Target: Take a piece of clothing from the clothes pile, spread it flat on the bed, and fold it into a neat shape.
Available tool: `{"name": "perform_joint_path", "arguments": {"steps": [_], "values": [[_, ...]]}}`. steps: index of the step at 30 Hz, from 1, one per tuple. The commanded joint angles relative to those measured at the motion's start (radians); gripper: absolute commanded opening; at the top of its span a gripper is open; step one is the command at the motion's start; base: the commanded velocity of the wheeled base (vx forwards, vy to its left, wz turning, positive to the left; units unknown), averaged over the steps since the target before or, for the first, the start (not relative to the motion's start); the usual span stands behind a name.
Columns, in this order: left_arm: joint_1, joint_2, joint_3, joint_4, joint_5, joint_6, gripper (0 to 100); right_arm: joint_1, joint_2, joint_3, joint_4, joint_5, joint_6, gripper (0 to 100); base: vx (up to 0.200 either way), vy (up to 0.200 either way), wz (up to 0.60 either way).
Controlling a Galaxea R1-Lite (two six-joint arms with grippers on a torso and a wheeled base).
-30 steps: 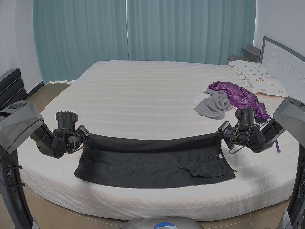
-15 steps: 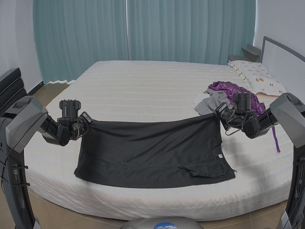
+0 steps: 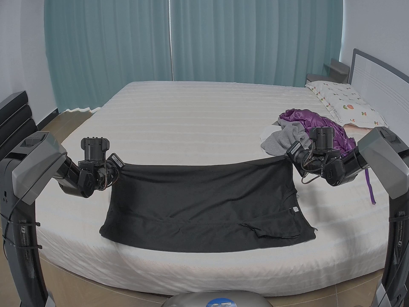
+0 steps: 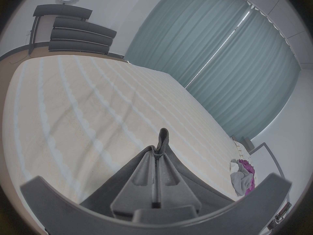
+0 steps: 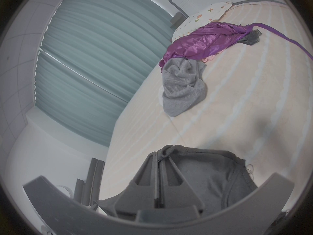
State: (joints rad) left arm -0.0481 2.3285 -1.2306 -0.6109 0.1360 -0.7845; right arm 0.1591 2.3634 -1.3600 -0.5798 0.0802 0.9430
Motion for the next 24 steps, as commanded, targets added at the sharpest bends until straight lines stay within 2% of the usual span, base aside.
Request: {"name": "perform_joint_path", "arguments": {"steps": [1,11,16,24], "values": [[0.004,-0.029,0.045,-0.001,0.001,0.001,0,0.002,-0.007,0.030,0.037,0.003,-0.035,0,0.000,0.000,0.00],[0.010,-0.058,0.082,-0.010,-0.004,0.005,0,-0.004,0.004,0.016,-0.002,0.004,-0.032,0,0.000,0.000,0.00],[0.010,0.009,0.036,-0.010,-0.007,-0.002,0,0.000,0.040,-0.005,-0.058,0.000,-0.033,0,0.000,0.000,0.00],[0.008,0.045,-0.015,-0.010,-0.003,-0.022,0,-0.003,0.079,-0.042,-0.054,0.003,-0.033,0,0.000,0.000,0.00]]}}
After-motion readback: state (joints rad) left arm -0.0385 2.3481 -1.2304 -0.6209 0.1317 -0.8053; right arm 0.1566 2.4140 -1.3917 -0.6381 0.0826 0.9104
